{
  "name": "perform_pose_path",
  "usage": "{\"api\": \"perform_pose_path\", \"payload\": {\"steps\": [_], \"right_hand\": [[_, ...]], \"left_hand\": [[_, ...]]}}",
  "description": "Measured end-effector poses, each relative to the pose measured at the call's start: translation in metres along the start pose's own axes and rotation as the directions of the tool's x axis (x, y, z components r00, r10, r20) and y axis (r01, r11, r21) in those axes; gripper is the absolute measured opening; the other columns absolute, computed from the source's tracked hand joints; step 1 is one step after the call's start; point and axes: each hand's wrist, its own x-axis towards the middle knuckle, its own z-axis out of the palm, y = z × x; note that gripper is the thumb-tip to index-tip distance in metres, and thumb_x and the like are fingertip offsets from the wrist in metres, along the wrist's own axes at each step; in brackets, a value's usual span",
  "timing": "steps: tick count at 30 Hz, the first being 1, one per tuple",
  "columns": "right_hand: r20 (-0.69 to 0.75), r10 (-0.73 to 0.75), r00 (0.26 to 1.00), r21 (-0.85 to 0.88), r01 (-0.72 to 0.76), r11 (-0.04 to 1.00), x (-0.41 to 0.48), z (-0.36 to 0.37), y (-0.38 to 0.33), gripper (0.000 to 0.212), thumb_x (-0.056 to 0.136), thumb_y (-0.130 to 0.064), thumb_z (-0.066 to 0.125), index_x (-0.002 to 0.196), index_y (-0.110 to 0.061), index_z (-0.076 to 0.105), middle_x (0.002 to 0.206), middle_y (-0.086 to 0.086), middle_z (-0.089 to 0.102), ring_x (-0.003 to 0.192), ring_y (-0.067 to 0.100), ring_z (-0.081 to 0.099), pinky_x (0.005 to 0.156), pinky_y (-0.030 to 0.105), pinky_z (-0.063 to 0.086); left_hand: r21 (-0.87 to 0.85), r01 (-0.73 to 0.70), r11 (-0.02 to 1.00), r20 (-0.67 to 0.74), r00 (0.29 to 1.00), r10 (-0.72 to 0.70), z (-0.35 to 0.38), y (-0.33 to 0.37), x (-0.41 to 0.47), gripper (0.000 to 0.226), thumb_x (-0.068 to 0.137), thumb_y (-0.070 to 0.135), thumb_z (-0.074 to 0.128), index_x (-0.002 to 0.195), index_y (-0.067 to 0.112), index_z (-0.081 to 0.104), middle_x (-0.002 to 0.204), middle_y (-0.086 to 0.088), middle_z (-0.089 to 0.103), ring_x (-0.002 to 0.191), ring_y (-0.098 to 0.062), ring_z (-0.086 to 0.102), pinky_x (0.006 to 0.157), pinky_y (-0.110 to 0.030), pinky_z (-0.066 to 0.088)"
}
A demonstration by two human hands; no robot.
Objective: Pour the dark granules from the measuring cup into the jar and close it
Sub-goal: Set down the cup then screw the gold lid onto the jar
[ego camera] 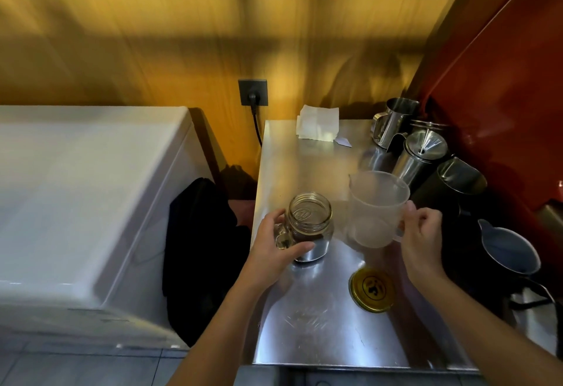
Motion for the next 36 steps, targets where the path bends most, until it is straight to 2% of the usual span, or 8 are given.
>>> {"api": "perform_pose_path", "payload": {"steps": [9, 14, 18, 21, 25, 29, 32, 36], "right_hand": [[0.028, 0.025, 0.999, 0.007, -0.025, 1.000, -0.010, -0.007, 0.013, 0.020, 0.092, -0.028, 0.048, 0.102, -0.011, 0.042, 0.090, 0.001, 0.051, 0.078, 0.010, 0.052, 0.062, 0.018, 0.041], [-0.045, -0.053, 0.998, -0.057, 0.050, 0.997, -0.023, -0.016, 0.012, 0.023, 0.089, -0.023, 0.054, 0.105, -0.012, 0.041, 0.102, 0.015, 0.045, 0.092, 0.033, 0.050, 0.076, 0.042, 0.046], [0.163, -0.153, 0.975, -0.243, 0.190, 0.951, -0.050, -0.026, 0.024, 0.020, 0.083, -0.018, 0.064, 0.090, -0.018, 0.046, 0.092, 0.005, 0.048, 0.087, 0.030, 0.049, 0.068, 0.041, 0.046], [0.436, -0.192, 0.880, -0.445, 0.396, 0.804, -0.064, -0.033, 0.038, 0.040, 0.075, -0.044, 0.067, 0.103, -0.018, 0.056, 0.104, 0.001, 0.052, 0.099, 0.011, 0.040, 0.083, 0.039, 0.037], [0.664, -0.135, 0.735, -0.509, 0.577, 0.639, -0.072, -0.039, 0.051, 0.065, 0.068, -0.067, 0.054, 0.121, -0.030, 0.047, 0.123, 0.000, 0.051, 0.111, 0.018, 0.046, 0.087, 0.038, 0.029], [0.686, -0.140, 0.714, -0.509, 0.609, 0.608, -0.071, -0.041, 0.049, 0.061, 0.068, -0.058, 0.054, 0.119, -0.025, 0.050, 0.117, 0.001, 0.057, 0.105, 0.024, 0.054, 0.083, 0.036, 0.032], [0.679, -0.205, 0.705, -0.463, 0.628, 0.626, -0.065, -0.038, 0.034, 0.059, 0.068, -0.056, 0.055, 0.115, -0.020, 0.054, 0.113, 0.004, 0.059, 0.102, 0.025, 0.056, 0.083, 0.034, 0.032], [0.610, -0.358, 0.707, -0.315, 0.631, 0.709, -0.054, -0.026, -0.001, 0.059, 0.070, -0.053, 0.059, 0.119, -0.021, 0.052, 0.115, 0.007, 0.056, 0.105, 0.019, 0.048, 0.087, 0.027, 0.030]], "left_hand": [[0.008, -0.007, 1.000, -0.003, 1.000, 0.007, 0.001, 0.000, 0.004, 0.070, 0.063, 0.035, 0.085, 0.113, 0.048, 0.038, 0.122, 0.011, 0.049, 0.112, -0.003, 0.049, 0.073, 0.002, 0.039], [-0.013, -0.015, 1.000, -0.019, 1.000, 0.015, 0.002, 0.004, 0.003, 0.073, 0.053, 0.048, 0.082, 0.112, 0.047, 0.039, 0.115, 0.021, 0.048, 0.104, 0.010, 0.048, 0.073, 0.004, 0.037], [-0.048, -0.026, 0.999, -0.016, 1.000, 0.025, 0.004, 0.004, 0.003, 0.075, 0.051, 0.046, 0.080, 0.115, 0.041, 0.040, 0.118, 0.011, 0.053, 0.108, -0.003, 0.052, 0.075, 0.001, 0.040], [-0.053, -0.027, 0.998, -0.015, 1.000, 0.026, 0.005, 0.004, 0.002, 0.075, 0.053, 0.043, 0.081, 0.115, 0.040, 0.040, 0.115, 0.016, 0.052, 0.106, 0.002, 0.052, 0.074, 0.001, 0.040], [-0.030, -0.024, 0.999, -0.013, 1.000, 0.024, 0.004, 0.005, 0.001, 0.074, 0.056, 0.043, 0.081, 0.117, 0.038, 0.039, 0.113, 0.022, 0.050, 0.100, 0.014, 0.052, 0.073, 0.003, 0.038], [-0.015, -0.029, 0.999, -0.012, 1.000, 0.029, 0.005, 0.003, 0.001, 0.067, 0.061, 0.034, 0.083, 0.112, 0.042, 0.040, 0.111, 0.023, 0.048, 0.095, 0.029, 0.045, 0.070, 0.005, 0.037], [-0.005, -0.026, 1.000, -0.014, 1.000, 0.026, 0.004, 0.002, 0.001, 0.065, 0.059, 0.038, 0.083, 0.108, 0.046, 0.041, 0.111, 0.023, 0.048, 0.095, 0.029, 0.045, 0.071, 0.005, 0.036], [0.016, -0.003, 1.000, -0.026, 1.000, 0.004, 0.005, 0.002, 0.002, 0.085, 0.060, 0.038, 0.085, 0.128, 0.038, 0.033, 0.113, 0.027, 0.043, 0.101, 0.017, 0.046, 0.071, 0.006, 0.036]]}}
